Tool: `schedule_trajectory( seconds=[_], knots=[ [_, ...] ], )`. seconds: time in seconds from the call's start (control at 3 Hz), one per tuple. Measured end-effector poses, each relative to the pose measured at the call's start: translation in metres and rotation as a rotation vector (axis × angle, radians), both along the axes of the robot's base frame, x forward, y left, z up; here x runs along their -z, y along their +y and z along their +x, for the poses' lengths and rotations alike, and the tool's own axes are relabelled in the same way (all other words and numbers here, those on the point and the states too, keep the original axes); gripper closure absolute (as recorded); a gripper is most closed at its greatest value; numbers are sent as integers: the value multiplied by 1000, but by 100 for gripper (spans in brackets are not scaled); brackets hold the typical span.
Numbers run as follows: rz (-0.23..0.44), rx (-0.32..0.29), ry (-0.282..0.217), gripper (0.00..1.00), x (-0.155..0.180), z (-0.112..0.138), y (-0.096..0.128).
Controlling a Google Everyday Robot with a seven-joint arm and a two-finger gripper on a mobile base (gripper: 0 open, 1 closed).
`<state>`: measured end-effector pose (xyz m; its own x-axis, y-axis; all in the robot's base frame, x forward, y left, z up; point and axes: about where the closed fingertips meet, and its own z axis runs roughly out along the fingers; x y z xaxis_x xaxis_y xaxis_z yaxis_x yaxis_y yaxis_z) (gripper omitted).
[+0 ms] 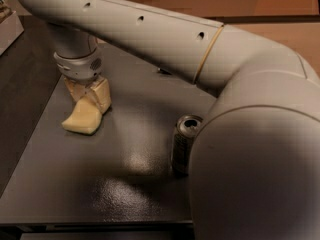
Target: Pick sponge
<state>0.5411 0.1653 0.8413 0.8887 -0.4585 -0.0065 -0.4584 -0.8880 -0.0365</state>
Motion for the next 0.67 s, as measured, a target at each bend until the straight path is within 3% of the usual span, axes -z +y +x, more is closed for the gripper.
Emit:
schedule_trajectory(
  seconds=[0.33, 0.67],
  knots=[
    [26, 50, -17, 87, -15, 5, 2],
    [80, 116, -35, 100, -44, 15, -1]
  ],
)
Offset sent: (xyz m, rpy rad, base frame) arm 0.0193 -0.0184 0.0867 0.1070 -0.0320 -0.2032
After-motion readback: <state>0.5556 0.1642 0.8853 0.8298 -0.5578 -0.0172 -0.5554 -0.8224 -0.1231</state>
